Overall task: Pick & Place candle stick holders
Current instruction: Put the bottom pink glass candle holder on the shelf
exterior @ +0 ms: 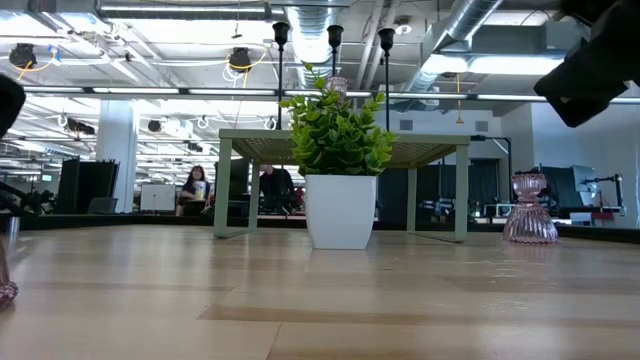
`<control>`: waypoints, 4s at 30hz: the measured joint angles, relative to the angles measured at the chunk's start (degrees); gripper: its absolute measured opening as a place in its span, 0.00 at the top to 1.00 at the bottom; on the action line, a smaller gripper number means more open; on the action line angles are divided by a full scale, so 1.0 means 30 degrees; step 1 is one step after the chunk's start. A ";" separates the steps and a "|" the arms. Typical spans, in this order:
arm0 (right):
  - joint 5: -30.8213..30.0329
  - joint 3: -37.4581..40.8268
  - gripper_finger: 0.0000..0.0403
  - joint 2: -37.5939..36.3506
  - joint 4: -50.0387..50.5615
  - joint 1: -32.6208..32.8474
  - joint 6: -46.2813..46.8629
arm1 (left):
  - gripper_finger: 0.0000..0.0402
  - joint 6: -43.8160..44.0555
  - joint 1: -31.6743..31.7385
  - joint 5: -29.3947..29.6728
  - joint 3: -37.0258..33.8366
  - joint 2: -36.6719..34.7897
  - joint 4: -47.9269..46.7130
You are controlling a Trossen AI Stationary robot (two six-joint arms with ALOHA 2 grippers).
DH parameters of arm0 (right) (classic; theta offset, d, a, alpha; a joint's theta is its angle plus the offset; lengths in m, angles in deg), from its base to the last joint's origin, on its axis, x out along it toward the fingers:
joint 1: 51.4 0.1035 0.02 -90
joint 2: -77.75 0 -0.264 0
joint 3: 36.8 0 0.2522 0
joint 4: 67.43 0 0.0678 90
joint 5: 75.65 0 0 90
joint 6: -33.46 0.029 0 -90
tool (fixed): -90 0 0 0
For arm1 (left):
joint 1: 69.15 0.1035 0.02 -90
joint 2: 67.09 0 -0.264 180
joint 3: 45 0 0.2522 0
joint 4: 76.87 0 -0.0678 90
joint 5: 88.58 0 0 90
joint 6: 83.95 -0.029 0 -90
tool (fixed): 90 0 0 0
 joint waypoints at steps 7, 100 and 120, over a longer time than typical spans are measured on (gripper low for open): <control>0.0035 0.0000 1.00 0.0000 0.0000 -0.0642 -0.0002 | 0.29 -0.0675 0.1155 0.0407 0.0007 0.0000 0.0845; 0.2228 0.0015 1.00 -0.0015 0.3225 0.0093 -0.0581 | 0.64 -0.1322 0.8217 0.0896 0.0787 -0.6286 -0.0664; 0.2123 0.0015 1.00 -0.0015 0.3235 -0.0046 -0.2649 | 0.64 -0.4023 0.9064 0.1235 0.1526 -0.8140 -0.1336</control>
